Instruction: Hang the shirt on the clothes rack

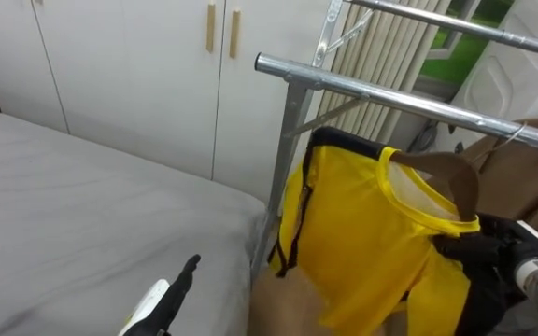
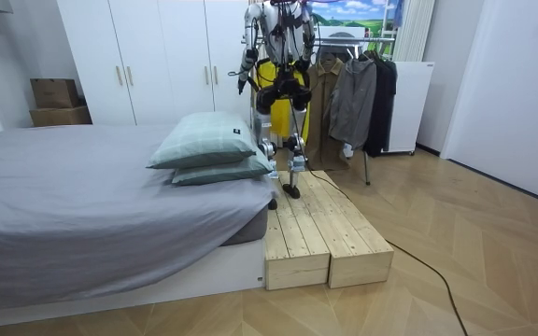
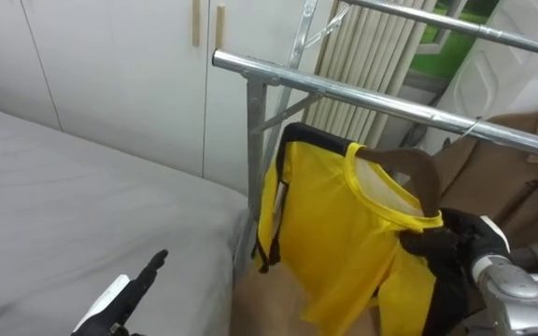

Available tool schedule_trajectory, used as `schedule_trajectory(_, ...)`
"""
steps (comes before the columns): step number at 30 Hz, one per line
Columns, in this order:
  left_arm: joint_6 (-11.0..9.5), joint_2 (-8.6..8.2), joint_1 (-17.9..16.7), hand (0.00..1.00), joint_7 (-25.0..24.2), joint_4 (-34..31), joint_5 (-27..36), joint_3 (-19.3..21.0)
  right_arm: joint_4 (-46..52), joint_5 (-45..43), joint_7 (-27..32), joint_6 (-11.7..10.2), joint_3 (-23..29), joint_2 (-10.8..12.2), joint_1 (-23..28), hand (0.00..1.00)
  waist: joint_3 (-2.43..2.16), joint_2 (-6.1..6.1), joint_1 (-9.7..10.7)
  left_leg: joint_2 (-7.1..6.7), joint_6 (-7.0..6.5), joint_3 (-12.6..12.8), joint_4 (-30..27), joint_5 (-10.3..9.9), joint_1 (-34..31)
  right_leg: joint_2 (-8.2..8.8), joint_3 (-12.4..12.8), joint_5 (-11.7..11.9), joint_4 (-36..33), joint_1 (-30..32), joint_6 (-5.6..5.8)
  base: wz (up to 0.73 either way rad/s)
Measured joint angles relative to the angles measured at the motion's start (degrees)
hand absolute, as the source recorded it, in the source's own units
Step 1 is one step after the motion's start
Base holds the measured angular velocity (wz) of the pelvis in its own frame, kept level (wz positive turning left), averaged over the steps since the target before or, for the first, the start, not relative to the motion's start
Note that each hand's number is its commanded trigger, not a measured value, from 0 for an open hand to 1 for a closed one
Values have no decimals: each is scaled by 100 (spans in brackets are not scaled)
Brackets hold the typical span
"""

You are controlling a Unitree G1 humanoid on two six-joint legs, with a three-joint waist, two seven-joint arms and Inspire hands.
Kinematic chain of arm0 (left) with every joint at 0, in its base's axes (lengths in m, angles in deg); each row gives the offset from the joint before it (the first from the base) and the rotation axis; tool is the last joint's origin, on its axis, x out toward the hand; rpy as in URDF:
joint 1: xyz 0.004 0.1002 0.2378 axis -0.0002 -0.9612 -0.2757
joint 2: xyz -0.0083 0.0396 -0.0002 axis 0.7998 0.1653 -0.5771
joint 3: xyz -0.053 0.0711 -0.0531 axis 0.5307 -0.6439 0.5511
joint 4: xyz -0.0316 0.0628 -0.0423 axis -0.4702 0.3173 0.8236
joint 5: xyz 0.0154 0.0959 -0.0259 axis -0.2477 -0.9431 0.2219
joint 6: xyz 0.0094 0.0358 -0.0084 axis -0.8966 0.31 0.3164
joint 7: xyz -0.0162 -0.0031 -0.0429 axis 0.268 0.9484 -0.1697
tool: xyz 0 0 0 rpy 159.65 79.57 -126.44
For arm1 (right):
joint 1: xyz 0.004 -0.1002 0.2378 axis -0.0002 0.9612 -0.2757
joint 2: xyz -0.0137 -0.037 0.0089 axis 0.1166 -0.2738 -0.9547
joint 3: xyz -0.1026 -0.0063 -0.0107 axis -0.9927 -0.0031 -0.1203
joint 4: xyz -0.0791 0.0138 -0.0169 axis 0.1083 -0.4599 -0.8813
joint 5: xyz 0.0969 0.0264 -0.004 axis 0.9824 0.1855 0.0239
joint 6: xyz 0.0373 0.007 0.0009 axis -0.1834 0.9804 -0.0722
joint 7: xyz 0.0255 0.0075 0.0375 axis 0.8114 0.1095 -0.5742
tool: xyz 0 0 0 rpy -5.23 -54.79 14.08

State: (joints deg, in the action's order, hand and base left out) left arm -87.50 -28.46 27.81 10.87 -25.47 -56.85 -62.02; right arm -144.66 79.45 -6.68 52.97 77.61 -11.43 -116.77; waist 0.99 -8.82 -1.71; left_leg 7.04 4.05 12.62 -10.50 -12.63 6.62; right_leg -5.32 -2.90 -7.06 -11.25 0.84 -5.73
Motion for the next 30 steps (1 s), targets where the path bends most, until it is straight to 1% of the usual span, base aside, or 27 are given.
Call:
schedule_trajectory(6, 0, -3, 0, 0, 0, -1, -3, 5, 4, 7, 96, 1, 1, -47, -35, 0, -9, 15, -14, -4, 19, 4, -6, 13, -15, 6, 4, -3, -44, 29, -4, 0)
schedule_trajectory(14, -1, 5, 3, 0, 0, -2, -8, 12, 14, 1, 94, 0, 0, -49, -35, 0, -12, 22, -14, -6, 20, 15, -12, 14, -10, 8, 15, -3, -51, 35, -4, 0)
schedule_trajectory(18, -5, 3, 5, 0, 0, -2, -5, 100, 52, 5, 79, -1, -3, -49, -36, 0, -12, 21, -14, -5, 20, 72, -11, 14, -12, 2, 61, -3, -64, 61, -4, -6)
schedule_trajectory(24, -22, 64, 23, 0, 0, 7, -13, 136, 130, -9, 28, -1, -6, -56, -94, 0, -11, 20, -15, -9, 20, 154, 11, 14, -19, -7, 138, -4, -140, 152, -2, -7)
schedule_trajectory(26, -83, 63, 35, 0, 0, 63, -39, 237, 424, -10, 12, -7, -6, -117, -122, 0, -11, 20, -14, -10, 20, 185, 11, 14, -48, -18, 196, -4, -148, 213, -2, -13)
schedule_trajectory(28, -129, 67, 50, 0, 0, 121, -41, 258, 527, -10, 16, -83, -6, -207, -141, 0, -11, 21, -2, -10, 20, 211, 9, 14, -47, -19, 205, -3, -146, 214, -2, -3)
schedule_trajectory(30, -165, 70, 51, 0, 2, 174, -48, 256, 687, -25, 38, -106, -6, -295, -143, 0, -7, 26, 6, -9, 20, 215, 13, 14, -47, -18, 207, 0, -148, 206, 0, 0)
